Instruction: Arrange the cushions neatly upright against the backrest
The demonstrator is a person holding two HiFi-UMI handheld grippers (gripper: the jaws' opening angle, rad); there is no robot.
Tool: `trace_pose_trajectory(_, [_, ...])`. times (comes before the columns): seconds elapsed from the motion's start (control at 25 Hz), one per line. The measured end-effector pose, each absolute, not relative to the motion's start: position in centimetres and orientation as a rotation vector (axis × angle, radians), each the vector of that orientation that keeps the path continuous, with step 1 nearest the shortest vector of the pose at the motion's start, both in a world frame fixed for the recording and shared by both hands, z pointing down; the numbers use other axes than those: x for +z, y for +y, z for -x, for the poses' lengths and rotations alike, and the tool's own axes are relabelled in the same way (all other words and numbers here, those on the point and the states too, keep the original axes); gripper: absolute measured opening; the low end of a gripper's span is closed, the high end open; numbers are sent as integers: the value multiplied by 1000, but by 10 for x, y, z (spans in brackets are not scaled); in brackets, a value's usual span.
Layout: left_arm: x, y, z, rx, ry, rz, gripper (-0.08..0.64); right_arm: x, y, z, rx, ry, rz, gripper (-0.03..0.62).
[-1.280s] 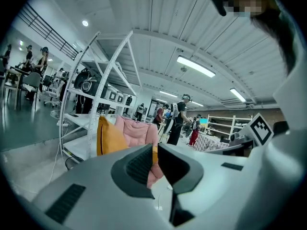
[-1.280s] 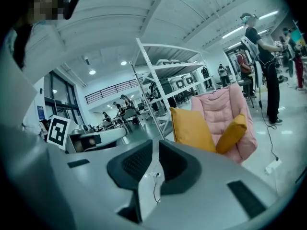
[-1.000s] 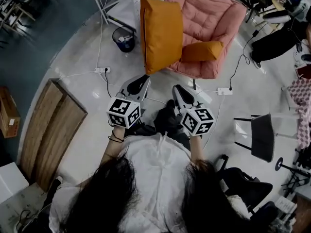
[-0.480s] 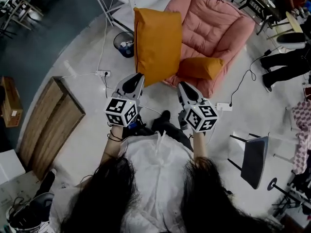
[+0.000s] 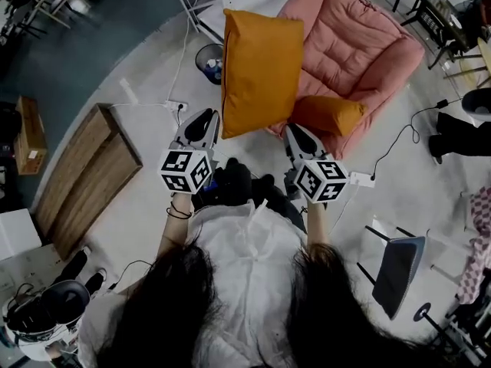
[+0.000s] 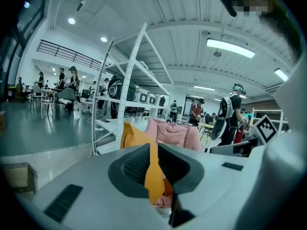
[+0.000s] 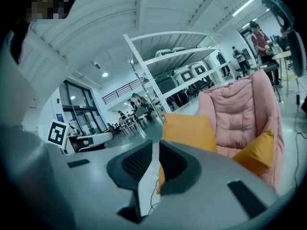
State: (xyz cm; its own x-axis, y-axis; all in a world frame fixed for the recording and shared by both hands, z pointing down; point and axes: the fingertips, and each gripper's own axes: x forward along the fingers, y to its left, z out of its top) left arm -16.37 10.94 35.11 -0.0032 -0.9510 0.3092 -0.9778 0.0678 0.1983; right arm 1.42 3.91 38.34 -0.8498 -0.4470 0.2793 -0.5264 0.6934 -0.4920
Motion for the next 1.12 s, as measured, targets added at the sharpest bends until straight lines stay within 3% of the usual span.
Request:
trace_pose_trajectory(0.32, [367, 84, 177, 194, -1988, -1907, 59, 397, 13, -18, 899, -2745, -826, 55])
trace_pose_trajectory(0.48, [386, 52, 178, 289, -1918, -1939, 178, 406, -10, -21, 913, -2721, -859, 55])
trace_pose_trajectory(1.12, [450, -70, 241, 451, -1811, -1864, 225, 476, -126, 5, 969, -2611, -839, 57])
